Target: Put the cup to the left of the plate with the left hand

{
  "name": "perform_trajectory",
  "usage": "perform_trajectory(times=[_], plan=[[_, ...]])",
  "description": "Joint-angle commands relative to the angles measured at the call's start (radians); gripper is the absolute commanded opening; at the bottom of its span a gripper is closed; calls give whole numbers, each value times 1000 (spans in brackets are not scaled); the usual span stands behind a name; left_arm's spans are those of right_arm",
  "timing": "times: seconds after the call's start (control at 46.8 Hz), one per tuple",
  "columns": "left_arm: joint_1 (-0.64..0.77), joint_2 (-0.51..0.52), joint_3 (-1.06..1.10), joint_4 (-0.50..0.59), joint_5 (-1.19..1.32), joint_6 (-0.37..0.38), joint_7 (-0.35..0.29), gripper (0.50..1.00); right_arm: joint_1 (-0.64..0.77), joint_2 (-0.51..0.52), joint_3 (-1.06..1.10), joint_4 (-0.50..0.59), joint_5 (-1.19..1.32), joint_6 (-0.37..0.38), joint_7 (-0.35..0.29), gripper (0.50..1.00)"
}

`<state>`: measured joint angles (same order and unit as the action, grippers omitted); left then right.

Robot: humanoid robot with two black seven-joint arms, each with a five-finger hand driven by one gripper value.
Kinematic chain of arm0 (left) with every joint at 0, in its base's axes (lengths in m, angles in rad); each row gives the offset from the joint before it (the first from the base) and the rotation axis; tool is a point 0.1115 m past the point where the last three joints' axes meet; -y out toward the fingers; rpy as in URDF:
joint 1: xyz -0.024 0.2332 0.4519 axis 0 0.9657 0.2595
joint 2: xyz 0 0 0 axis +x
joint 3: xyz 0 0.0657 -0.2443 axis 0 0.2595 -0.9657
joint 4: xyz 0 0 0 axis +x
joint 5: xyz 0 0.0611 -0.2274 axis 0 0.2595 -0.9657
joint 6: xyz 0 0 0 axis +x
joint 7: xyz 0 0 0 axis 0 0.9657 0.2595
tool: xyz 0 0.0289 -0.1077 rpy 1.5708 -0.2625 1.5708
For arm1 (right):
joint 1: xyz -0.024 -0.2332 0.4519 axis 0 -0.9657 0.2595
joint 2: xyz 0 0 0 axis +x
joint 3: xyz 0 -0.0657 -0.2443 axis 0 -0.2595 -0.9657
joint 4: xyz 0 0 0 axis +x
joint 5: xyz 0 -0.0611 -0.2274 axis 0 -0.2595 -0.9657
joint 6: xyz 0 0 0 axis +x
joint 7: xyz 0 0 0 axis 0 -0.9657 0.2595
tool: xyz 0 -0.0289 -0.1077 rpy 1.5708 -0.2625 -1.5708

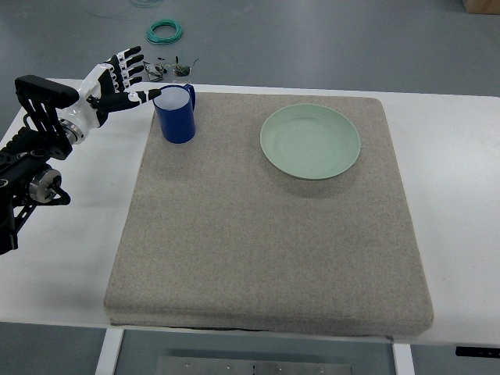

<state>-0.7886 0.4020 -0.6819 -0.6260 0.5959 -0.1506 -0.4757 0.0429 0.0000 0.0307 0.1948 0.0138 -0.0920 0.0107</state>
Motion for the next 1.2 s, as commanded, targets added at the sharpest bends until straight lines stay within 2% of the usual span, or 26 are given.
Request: perform_trajectory(times=[0.0,0.149,0.363,0.534,0.598,0.726,0.875,1.068,1.174], plan=[[-24,15,-22,0,-10,0,0,964,0,0,0,0,0,0,0,934],[-72,8,-61,2,-65,8,2,964,0,0,0,0,0,0,0,934],[-159,-12,-59,9,-344,85,17,973,0,0,0,0,0,0,0,934],[-198,-52,-61,12,-475,129,29,977,0,0,0,0,0,0,0,934],[-201,-66,-61,11,-544,147,63,977,0,0,0,0,0,0,0,934],[-202,-80,-61,12,-724,163,181,990,0,0,0,0,0,0,0,934],[-202,-92,-61,23,-840,163,220,992,0,0,0,0,0,0,0,934],[-202,-100,-62,35,-910,126,266,992,0,0,0,0,0,0,0,934],[-199,-98,-62,37,-913,-1,266,992,0,0,0,0,0,0,0,934]])
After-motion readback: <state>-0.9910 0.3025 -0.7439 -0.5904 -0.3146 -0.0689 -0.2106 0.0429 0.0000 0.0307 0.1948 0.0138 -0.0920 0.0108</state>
